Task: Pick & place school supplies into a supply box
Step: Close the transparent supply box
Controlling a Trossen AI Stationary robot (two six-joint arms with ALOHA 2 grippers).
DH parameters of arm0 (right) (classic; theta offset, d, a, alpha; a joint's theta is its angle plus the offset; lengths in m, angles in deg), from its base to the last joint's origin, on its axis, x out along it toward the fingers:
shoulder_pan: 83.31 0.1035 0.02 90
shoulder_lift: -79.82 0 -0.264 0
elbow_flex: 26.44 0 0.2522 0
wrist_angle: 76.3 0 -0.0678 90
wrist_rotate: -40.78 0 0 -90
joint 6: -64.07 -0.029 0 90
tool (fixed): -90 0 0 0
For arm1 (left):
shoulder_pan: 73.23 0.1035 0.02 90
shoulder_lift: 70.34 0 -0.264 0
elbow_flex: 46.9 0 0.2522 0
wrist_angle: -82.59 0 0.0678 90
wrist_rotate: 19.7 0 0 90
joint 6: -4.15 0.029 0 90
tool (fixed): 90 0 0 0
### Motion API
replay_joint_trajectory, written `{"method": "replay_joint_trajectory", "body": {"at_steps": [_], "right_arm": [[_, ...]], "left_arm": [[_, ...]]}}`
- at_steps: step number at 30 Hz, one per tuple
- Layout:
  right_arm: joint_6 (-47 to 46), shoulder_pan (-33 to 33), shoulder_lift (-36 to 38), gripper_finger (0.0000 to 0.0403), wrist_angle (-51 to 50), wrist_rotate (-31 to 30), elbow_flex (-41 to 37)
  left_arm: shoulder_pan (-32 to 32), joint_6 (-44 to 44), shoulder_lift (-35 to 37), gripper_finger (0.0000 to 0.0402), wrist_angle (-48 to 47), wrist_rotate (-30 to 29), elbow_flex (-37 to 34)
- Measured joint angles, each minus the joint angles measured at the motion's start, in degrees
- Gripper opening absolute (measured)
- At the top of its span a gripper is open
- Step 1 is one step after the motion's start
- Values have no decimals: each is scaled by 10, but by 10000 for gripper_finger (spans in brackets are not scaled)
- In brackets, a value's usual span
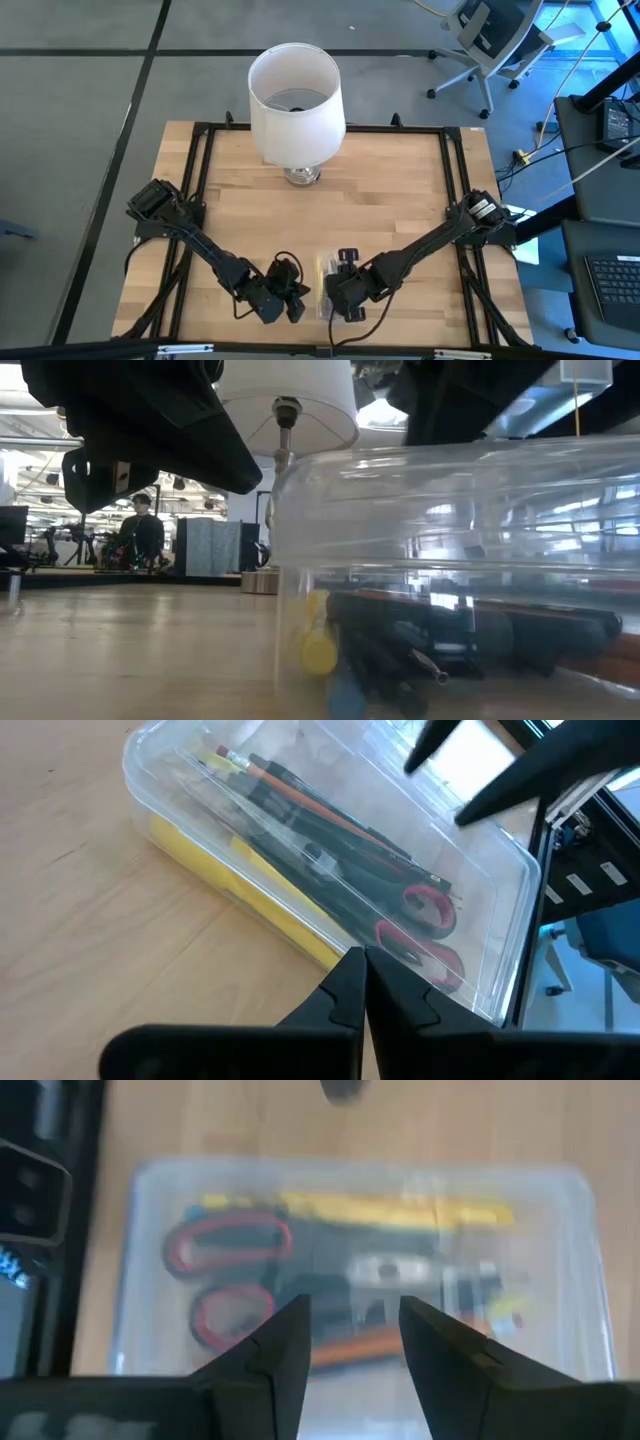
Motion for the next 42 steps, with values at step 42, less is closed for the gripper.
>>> {"method": "replay_joint_trajectory", "body": {"at_steps": [42], "right_arm": [[-102,-15,5,125,120,44,-128]], "left_arm": [[89,213,0,2,140,74,1]]}}
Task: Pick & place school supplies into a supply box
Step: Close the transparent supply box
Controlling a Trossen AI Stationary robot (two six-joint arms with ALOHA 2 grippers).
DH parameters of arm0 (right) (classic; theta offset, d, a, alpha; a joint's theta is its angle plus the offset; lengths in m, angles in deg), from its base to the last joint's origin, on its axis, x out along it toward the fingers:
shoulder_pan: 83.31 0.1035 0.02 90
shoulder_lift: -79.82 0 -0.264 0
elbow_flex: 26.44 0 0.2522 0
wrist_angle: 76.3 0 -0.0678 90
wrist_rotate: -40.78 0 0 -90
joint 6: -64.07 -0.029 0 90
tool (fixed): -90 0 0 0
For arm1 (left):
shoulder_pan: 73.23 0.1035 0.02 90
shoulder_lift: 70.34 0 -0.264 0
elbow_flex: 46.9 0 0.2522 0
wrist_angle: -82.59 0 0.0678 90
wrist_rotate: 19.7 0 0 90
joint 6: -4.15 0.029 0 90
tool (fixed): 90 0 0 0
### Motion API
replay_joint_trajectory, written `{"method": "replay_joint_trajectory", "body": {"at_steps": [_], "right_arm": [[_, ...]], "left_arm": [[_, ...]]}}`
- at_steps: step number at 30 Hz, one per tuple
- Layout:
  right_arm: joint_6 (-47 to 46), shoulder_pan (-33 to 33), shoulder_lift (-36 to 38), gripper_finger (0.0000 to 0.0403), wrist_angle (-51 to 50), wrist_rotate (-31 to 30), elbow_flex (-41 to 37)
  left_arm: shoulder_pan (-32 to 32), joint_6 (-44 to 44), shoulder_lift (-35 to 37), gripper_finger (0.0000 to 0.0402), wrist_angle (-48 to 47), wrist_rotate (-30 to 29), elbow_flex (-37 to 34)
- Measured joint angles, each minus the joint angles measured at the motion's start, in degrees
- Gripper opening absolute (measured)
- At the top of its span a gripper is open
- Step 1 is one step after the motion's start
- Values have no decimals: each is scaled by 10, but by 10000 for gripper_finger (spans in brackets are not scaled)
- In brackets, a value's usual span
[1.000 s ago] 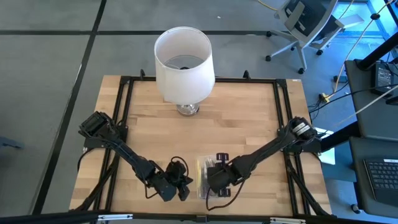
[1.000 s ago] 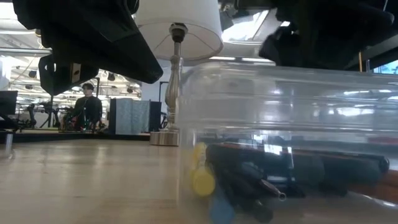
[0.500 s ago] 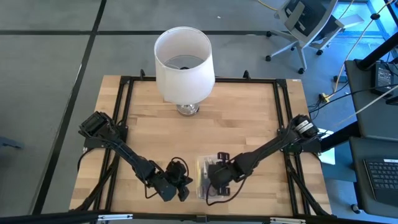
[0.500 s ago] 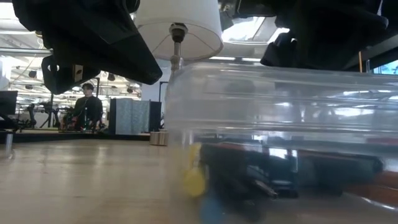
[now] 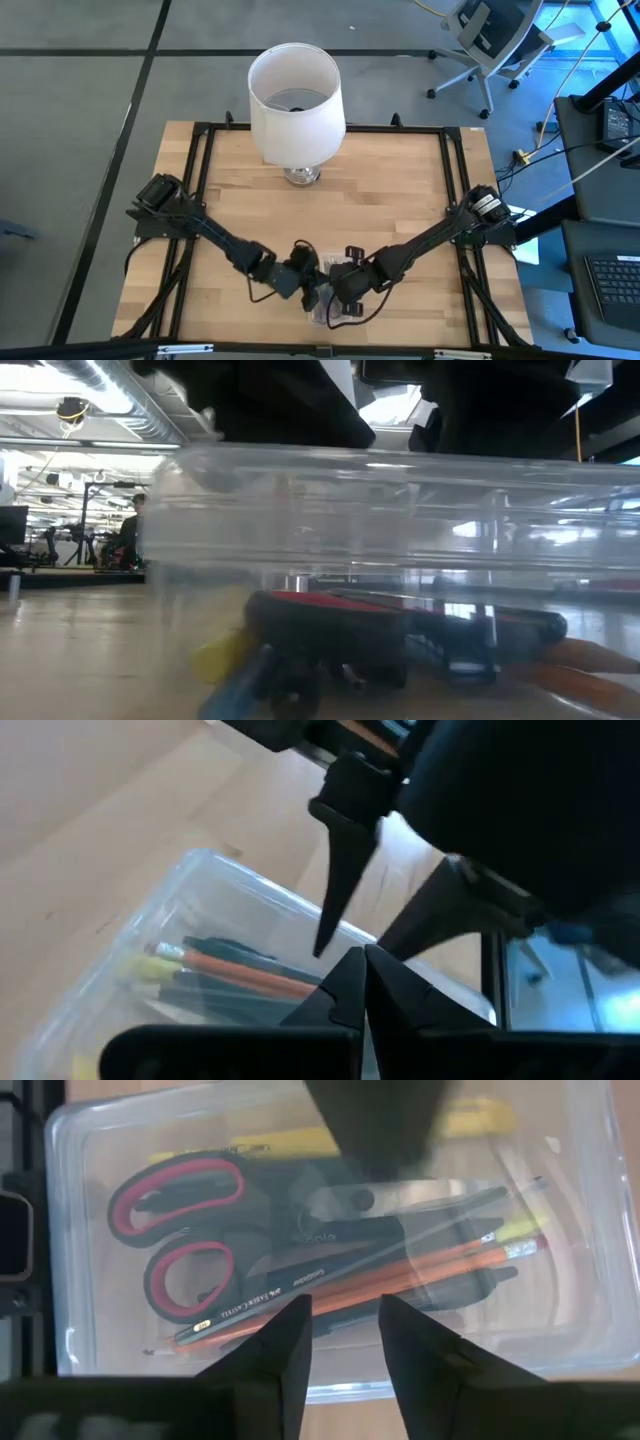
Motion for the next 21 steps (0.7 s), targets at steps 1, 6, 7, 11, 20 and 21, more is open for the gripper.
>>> {"method": "replay_joint_trajectory", "body": {"at_steps": [1,6,7,11,20,21], "right_arm": [[-4,0,0,123,4,0,0],[-10,0,-1,120,7,-1,0],[-11,0,-1,120,9,-2,-1],[-12,0,-2,119,25,-2,-1],[-36,-5,-1,119,75,-8,-3],[-29,-6,2,119,77,-12,-3]], "left_arm": [[8,9,0,2,-2,20,0],[23,63,0,2,-9,91,0],[23,71,0,2,-16,96,0],[22,87,-2,2,-67,99,0],[18,66,-15,2,-112,97,1],[18,63,-14,2,-118,97,2]]}}
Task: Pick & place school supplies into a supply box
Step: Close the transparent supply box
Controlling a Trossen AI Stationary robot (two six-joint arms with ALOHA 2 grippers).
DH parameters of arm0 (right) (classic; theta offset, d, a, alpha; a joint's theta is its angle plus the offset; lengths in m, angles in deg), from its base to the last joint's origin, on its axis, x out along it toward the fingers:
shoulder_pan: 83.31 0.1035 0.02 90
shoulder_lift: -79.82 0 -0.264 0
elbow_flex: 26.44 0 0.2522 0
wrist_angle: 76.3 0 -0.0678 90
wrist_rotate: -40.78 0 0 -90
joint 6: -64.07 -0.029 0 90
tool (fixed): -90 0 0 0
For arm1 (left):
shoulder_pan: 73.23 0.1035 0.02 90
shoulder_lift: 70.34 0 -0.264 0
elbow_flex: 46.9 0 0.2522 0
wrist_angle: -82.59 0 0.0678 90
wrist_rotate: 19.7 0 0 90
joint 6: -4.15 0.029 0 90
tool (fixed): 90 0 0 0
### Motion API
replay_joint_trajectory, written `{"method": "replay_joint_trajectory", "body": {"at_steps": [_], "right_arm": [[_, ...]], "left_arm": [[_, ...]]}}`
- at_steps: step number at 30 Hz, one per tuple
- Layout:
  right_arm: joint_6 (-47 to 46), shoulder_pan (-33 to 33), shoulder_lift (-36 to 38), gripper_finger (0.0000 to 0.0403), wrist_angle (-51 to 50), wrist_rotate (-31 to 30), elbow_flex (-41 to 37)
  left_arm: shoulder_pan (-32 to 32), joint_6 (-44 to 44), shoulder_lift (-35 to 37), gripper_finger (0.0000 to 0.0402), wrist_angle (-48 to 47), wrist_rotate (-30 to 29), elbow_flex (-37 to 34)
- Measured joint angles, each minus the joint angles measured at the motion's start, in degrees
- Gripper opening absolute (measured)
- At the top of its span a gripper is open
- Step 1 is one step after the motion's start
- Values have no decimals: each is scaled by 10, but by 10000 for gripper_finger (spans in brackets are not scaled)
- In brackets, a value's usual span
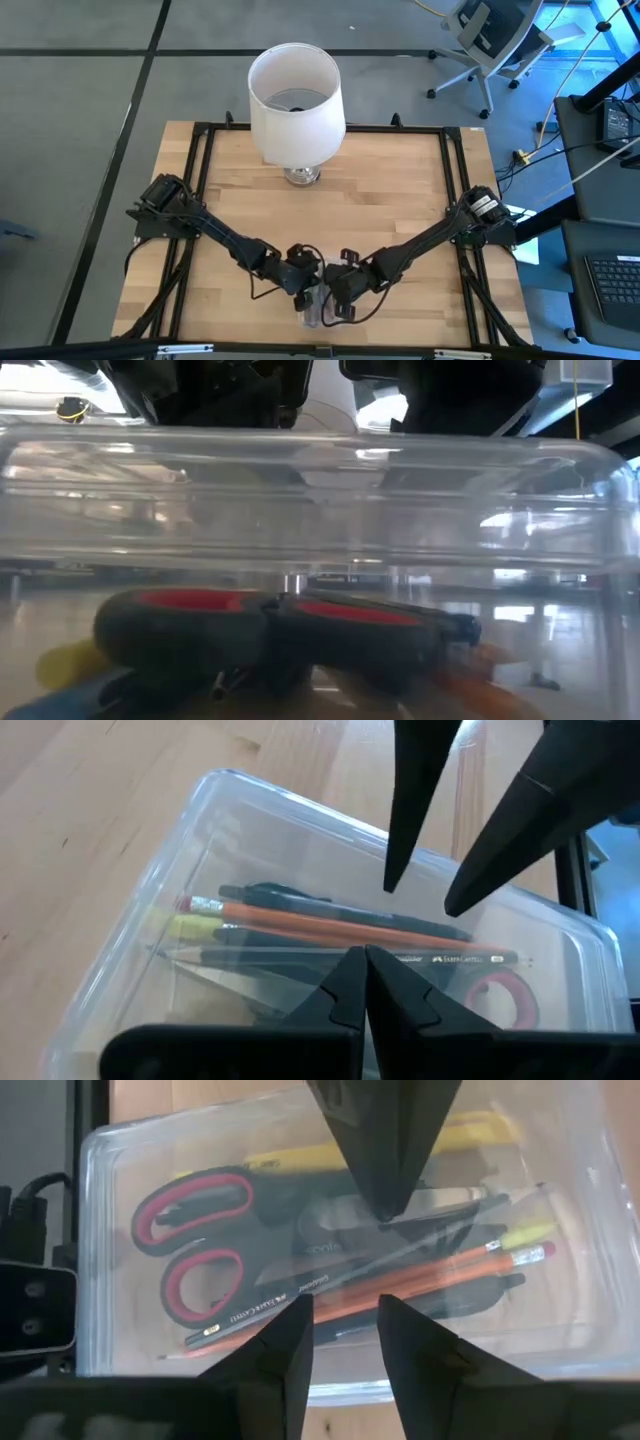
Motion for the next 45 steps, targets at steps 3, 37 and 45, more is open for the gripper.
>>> {"method": "replay_joint_trajectory", "body": {"at_steps": [3,37,45], "right_arm": [[12,-2,17,119,-7,0,-1],[-53,53,71,119,140,-106,-151],[-53,40,72,119,167,-91,-170]], "left_arm": [[1,0,0,2,-4,7,0],[2,-1,0,2,-16,21,-2],[2,-1,-1,2,-16,24,-2]]}}
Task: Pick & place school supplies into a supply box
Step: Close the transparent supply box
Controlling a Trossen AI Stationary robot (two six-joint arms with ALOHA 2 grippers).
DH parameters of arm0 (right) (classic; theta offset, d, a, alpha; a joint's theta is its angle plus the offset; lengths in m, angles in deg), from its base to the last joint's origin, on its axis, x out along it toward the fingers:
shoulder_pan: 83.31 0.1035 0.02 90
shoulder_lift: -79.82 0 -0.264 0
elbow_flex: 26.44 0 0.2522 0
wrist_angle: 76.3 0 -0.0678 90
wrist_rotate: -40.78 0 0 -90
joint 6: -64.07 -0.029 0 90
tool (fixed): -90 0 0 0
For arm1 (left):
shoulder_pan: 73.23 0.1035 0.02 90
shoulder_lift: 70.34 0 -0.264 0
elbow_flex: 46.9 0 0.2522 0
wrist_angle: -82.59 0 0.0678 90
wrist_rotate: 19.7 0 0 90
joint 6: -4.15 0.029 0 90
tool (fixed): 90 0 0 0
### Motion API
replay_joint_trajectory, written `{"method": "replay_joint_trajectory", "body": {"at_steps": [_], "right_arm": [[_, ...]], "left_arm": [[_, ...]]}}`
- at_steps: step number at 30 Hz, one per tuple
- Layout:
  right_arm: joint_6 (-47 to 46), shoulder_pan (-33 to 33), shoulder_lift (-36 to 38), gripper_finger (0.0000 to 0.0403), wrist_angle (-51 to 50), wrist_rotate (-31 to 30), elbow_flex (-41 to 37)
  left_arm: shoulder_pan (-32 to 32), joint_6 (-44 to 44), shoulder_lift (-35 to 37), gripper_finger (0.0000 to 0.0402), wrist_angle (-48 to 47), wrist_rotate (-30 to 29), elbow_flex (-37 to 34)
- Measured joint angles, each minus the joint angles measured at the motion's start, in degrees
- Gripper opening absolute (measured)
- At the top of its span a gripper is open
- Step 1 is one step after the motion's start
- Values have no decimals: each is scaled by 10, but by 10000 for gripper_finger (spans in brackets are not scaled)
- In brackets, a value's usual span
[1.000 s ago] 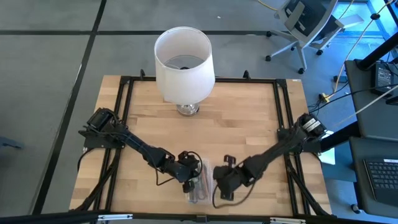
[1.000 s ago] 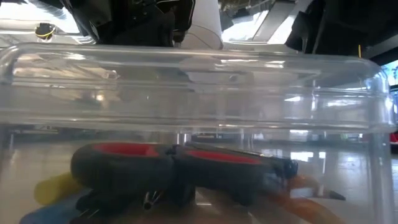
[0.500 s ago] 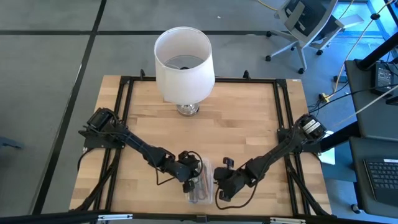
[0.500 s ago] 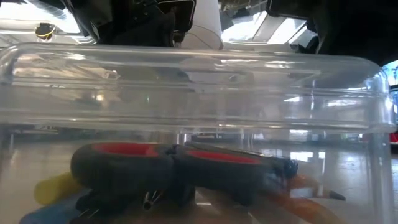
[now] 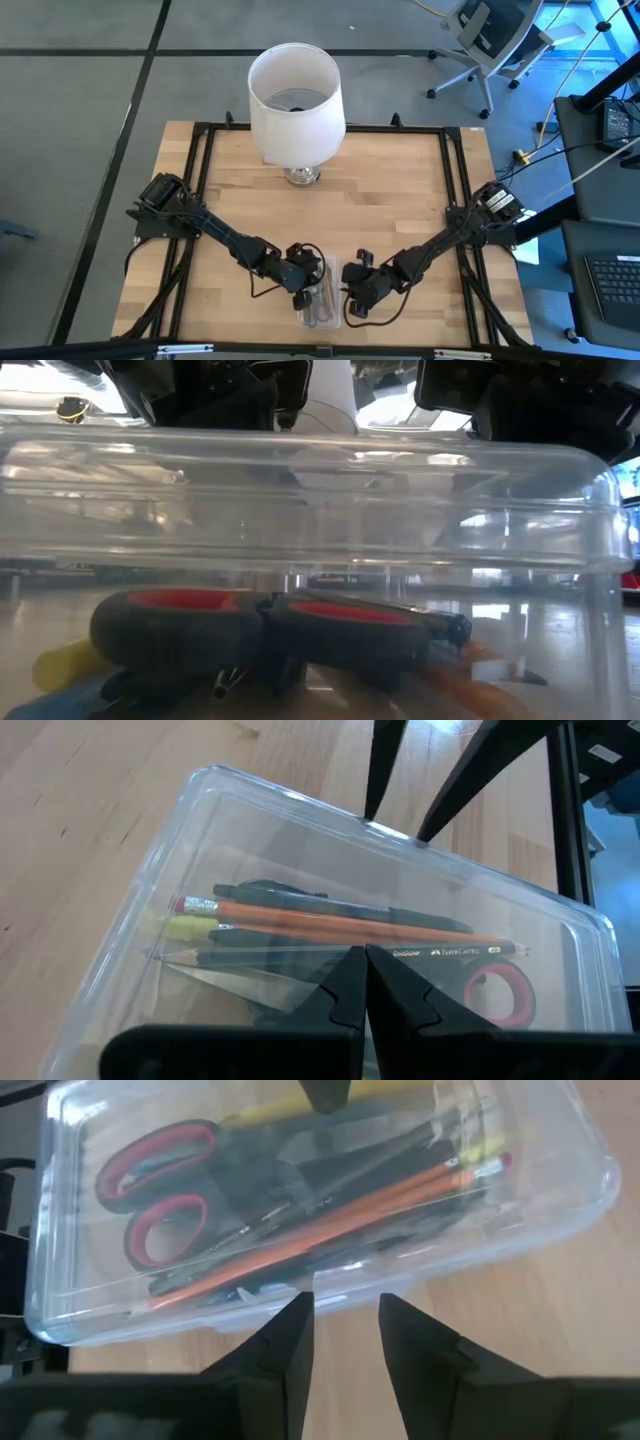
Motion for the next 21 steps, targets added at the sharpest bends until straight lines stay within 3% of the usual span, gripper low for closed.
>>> {"method": "replay_joint_trajectory", "body": {"at_steps": [11,21], "right_arm": [[14,-8,-39,119,72,14,2],[-1,-9,-26,119,-10,29,0]], "left_arm": [[1,0,0,2,2,1,-1],[3,5,0,2,27,-8,-1]]}}
